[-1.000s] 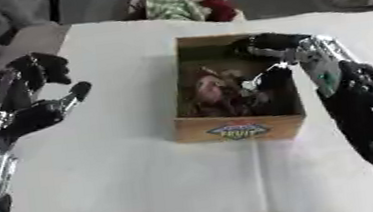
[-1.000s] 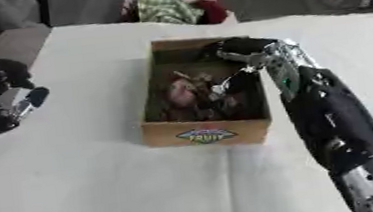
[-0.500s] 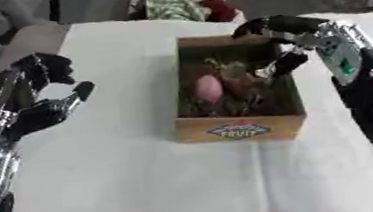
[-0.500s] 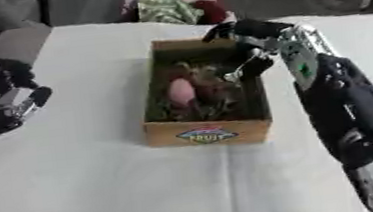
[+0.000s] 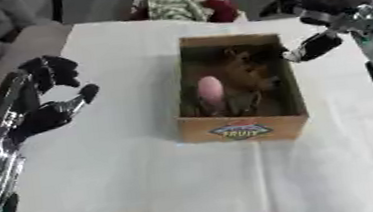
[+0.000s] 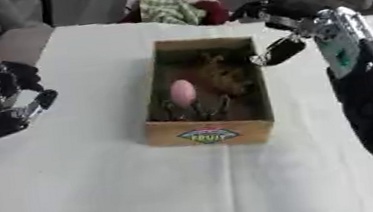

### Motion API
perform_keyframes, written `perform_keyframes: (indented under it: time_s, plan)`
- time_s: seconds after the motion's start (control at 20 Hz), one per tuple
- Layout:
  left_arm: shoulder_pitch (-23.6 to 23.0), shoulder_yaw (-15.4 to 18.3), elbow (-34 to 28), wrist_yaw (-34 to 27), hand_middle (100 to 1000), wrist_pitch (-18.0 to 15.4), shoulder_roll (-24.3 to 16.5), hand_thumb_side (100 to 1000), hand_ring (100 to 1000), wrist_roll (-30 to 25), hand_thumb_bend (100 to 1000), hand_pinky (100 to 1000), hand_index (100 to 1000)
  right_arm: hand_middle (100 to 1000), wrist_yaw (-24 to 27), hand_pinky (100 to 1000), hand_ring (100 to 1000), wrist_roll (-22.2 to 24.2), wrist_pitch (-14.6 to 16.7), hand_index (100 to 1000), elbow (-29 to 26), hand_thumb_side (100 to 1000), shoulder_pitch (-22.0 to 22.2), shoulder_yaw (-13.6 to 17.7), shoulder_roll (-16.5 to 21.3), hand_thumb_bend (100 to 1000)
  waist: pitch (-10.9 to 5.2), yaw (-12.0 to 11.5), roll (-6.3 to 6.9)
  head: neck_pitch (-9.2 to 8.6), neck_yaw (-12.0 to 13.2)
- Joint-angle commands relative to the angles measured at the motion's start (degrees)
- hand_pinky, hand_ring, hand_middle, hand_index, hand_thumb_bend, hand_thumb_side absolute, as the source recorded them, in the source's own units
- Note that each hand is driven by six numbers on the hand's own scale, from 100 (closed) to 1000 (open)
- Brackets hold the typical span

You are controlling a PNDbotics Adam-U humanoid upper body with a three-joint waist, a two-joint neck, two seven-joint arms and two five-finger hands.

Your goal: Pick up objects on the table and place them in the box.

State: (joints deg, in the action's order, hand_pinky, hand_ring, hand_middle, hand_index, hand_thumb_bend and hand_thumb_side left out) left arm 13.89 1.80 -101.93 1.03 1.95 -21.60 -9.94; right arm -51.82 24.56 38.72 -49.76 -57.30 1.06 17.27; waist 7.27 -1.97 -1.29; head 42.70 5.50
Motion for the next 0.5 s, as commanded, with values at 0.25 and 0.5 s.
perform_keyframes:
  time_s: [0.25,0.5]
  plan:
    - [-0.5,1.2,-0.7,-0.1,527,-0.4,-0.6,182,547,1.2,523,697,647,798,7.2,816,844,-5.6,-0.9,902,-7.5,100,4.0,2.7,6.0,100,-0.35,0.4,0.45,-0.34,0.8]
    - [-1.2,1.5,-1.0,-0.7,518,-0.6,-0.5,163,538,3.0,517,690,638,731,11.5,743,770,-9.9,-4.0,865,-13.8,100,9.6,5.4,7.4,100,-0.07,0.9,0.85,-0.38,0.8]
